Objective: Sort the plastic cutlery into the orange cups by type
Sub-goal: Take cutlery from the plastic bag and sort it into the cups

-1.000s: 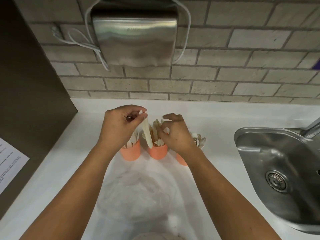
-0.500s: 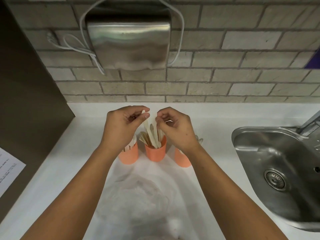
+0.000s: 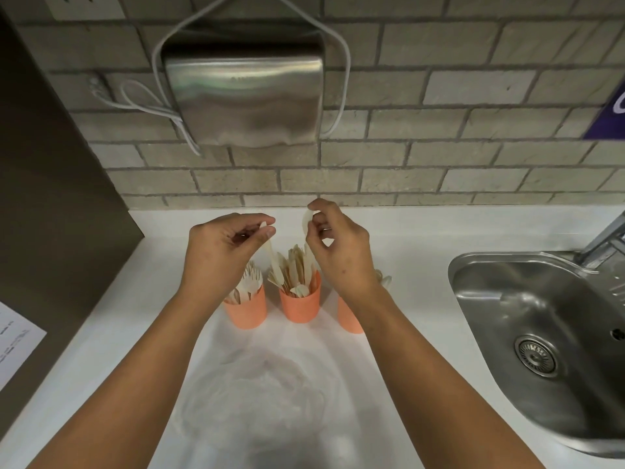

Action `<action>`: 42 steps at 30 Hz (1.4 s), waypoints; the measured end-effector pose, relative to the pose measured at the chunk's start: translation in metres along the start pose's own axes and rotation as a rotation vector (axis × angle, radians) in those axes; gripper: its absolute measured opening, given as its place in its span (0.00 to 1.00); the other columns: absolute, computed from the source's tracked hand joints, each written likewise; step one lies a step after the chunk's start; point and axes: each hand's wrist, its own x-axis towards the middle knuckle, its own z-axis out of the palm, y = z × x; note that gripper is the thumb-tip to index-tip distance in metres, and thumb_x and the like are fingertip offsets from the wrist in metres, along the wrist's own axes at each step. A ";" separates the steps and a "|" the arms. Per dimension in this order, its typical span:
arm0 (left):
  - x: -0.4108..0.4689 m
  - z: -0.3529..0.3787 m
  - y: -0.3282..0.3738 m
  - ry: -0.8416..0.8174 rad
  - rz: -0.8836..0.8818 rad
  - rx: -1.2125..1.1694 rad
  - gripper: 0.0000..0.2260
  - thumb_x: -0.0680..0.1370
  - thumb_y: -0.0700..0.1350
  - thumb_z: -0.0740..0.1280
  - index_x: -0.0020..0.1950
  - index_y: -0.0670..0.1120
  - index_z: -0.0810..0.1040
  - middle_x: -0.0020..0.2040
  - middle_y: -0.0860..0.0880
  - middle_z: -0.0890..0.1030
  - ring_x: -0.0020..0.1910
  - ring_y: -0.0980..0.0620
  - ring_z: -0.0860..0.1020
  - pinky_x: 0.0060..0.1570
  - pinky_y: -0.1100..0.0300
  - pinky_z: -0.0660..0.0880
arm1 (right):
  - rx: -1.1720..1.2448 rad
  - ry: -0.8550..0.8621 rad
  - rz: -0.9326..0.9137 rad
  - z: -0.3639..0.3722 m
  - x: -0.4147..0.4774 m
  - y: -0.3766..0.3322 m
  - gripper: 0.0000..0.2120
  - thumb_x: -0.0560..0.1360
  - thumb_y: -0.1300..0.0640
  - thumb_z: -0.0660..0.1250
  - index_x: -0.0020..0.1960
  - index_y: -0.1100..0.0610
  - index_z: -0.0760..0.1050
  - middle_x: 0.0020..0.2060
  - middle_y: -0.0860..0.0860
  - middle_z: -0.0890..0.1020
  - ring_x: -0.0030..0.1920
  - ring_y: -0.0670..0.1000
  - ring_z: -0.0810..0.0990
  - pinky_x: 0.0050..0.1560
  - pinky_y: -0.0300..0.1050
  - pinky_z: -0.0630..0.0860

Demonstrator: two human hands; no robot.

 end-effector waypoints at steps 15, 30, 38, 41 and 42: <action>-0.001 0.012 -0.006 -0.054 0.105 0.087 0.08 0.82 0.42 0.71 0.59 0.48 0.87 0.48 0.54 0.83 0.44 0.58 0.84 0.46 0.71 0.75 | -0.140 -0.294 0.082 0.005 -0.021 0.013 0.15 0.76 0.60 0.66 0.61 0.55 0.81 0.56 0.51 0.80 0.57 0.54 0.75 0.56 0.46 0.75; -0.008 0.015 0.008 -0.016 0.071 -0.037 0.10 0.80 0.41 0.73 0.61 0.49 0.85 0.50 0.55 0.84 0.49 0.57 0.84 0.48 0.68 0.79 | 0.142 -0.111 0.136 0.001 -0.010 -0.004 0.20 0.79 0.65 0.68 0.66 0.48 0.73 0.42 0.49 0.83 0.45 0.48 0.83 0.50 0.47 0.81; -0.020 0.015 -0.006 -0.049 0.005 0.007 0.11 0.79 0.40 0.74 0.61 0.49 0.84 0.51 0.54 0.83 0.48 0.58 0.83 0.45 0.70 0.78 | -0.025 -0.250 0.123 0.024 -0.032 0.028 0.14 0.79 0.65 0.66 0.63 0.53 0.74 0.38 0.52 0.82 0.39 0.53 0.81 0.43 0.51 0.79; -0.022 0.015 -0.011 -0.052 -0.018 0.012 0.12 0.79 0.39 0.74 0.61 0.48 0.84 0.51 0.53 0.83 0.48 0.59 0.83 0.45 0.71 0.77 | -0.113 -0.270 0.098 0.032 -0.038 0.037 0.08 0.77 0.65 0.67 0.54 0.58 0.81 0.40 0.53 0.84 0.38 0.54 0.81 0.41 0.48 0.78; -0.023 0.015 -0.013 -0.054 -0.021 0.014 0.12 0.79 0.39 0.74 0.61 0.49 0.84 0.51 0.53 0.83 0.48 0.59 0.83 0.45 0.71 0.77 | -0.165 -0.323 0.087 0.033 -0.038 0.041 0.07 0.77 0.66 0.67 0.50 0.59 0.83 0.41 0.54 0.84 0.40 0.56 0.81 0.42 0.48 0.77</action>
